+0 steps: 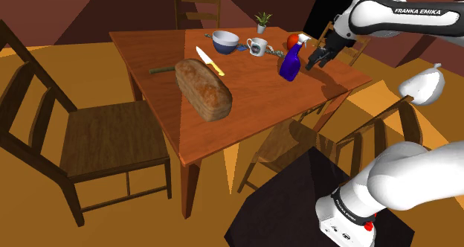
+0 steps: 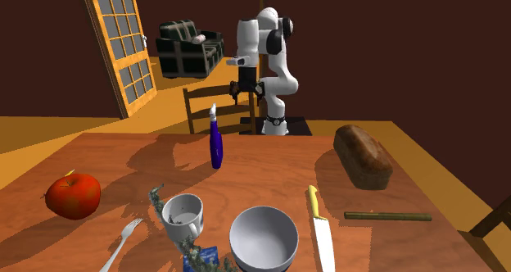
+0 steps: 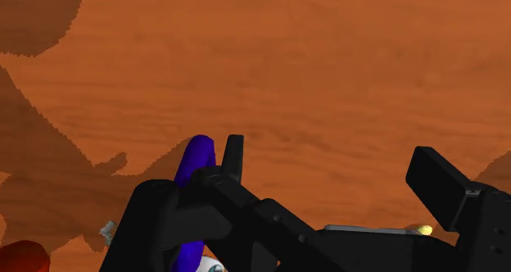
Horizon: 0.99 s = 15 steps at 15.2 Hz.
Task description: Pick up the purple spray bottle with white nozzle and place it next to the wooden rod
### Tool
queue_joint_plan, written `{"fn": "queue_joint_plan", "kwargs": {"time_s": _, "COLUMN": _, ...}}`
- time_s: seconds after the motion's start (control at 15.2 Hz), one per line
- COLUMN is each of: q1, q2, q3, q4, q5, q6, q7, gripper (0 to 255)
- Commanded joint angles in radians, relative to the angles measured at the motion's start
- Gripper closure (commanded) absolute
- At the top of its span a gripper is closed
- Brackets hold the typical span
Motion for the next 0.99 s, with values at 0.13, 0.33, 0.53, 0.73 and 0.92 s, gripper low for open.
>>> {"fn": "queue_joint_plan", "kwargs": {"time_s": 0.13, "q1": 0.024, "q2": 0.115, "q3": -0.096, "q4": 0.053, "q5": 0.053, "q6": 0.107, "q7": -0.129, "gripper": 0}}
{"fn": "queue_joint_plan", "kwargs": {"time_s": 0.33, "q1": 0.052, "q2": 0.219, "q3": -0.168, "q4": 0.119, "q5": 0.131, "q6": 0.167, "q7": -0.24, "gripper": 0}}
{"fn": "queue_joint_plan", "kwargs": {"time_s": 0.53, "q1": 0.076, "q2": 0.336, "q3": -0.235, "q4": 0.201, "q5": 0.244, "q6": 0.207, "q7": -0.369, "gripper": 0}}
{"fn": "queue_joint_plan", "kwargs": {"time_s": 0.73, "q1": 0.081, "q2": 0.441, "q3": -0.277, "q4": 0.28, "q5": 0.362, "q6": 0.221, "q7": -0.485, "gripper": 0}}
{"fn": "queue_joint_plan", "kwargs": {"time_s": 0.92, "q1": 0.081, "q2": 0.471, "q3": -0.275, "q4": 0.271, "q5": 0.391, "q6": 0.251, "q7": -0.504, "gripper": 0}}
